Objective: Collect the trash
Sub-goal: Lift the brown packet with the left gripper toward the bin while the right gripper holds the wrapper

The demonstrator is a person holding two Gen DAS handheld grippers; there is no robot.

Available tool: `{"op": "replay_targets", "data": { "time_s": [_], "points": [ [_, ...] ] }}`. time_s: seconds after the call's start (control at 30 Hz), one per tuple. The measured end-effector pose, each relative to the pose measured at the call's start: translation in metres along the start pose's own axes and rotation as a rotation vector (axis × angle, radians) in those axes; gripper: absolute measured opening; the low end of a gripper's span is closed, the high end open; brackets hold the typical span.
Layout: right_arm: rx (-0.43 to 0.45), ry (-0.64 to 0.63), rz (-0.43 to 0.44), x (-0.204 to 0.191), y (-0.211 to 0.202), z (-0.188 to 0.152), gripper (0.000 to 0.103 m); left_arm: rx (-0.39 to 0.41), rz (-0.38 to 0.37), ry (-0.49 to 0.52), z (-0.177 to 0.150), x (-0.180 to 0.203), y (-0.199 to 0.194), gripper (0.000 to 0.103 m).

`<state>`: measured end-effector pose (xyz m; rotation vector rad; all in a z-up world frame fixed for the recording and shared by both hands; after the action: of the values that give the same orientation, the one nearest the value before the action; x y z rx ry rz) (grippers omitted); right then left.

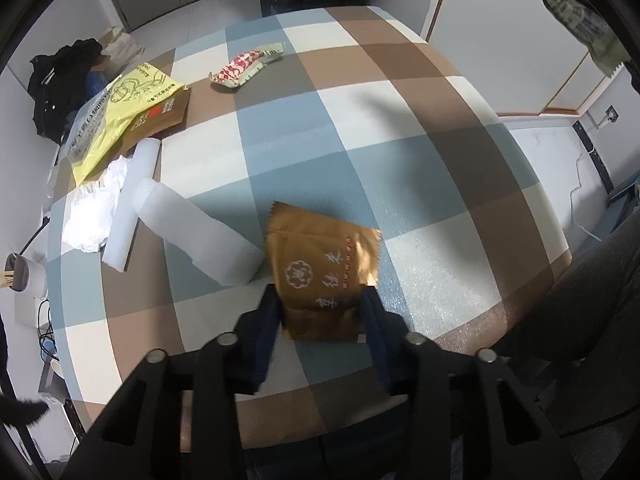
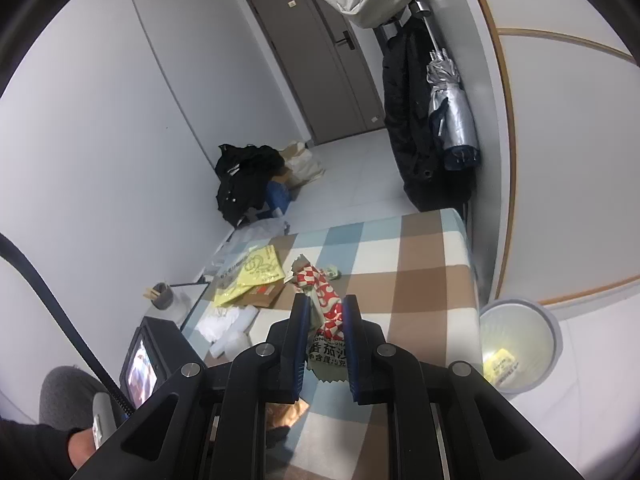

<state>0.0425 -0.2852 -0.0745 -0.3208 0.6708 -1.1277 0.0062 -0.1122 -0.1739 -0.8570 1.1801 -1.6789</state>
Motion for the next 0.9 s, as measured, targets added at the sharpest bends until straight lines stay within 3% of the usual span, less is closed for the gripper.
{"op": "replay_targets", "data": {
  "time_s": [0.2,0.37,0.67,0.9],
  "points": [
    [-0.004,-0.008,-0.013,-0.001,0.001,-0.002,0.016,0.018,-0.01,-0.01,0.004,-0.005,0.0,0.025],
    [-0.006,-0.006,-0.017,0.001,0.002,-0.002,0.016,0.059,-0.017,-0.007,0.004,-0.01,-0.012,0.011],
    [-0.019,-0.015,-0.019,-0.002,0.005,-0.005,0.016,0.096,-0.068,-0.048,0.01,-0.016,-0.018,0.002],
    [-0.023,-0.011,-0.044,-0.001,0.008,-0.007,0.016,0.113,-0.108,-0.078,0.013,-0.013,-0.029,0.001]
  ]
}}
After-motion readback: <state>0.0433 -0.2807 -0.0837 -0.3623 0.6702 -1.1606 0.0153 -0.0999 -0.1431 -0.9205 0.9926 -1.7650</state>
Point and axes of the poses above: each gripper's, at about its wrist camera, not at the fingertips, and y roughly the way its jaws point, x to its right, z to its top, the point moved 3 cm from there along y, roughly the way its jaws point, and after that the axes turned 2 degrees about -y, right-handed, at the moved point
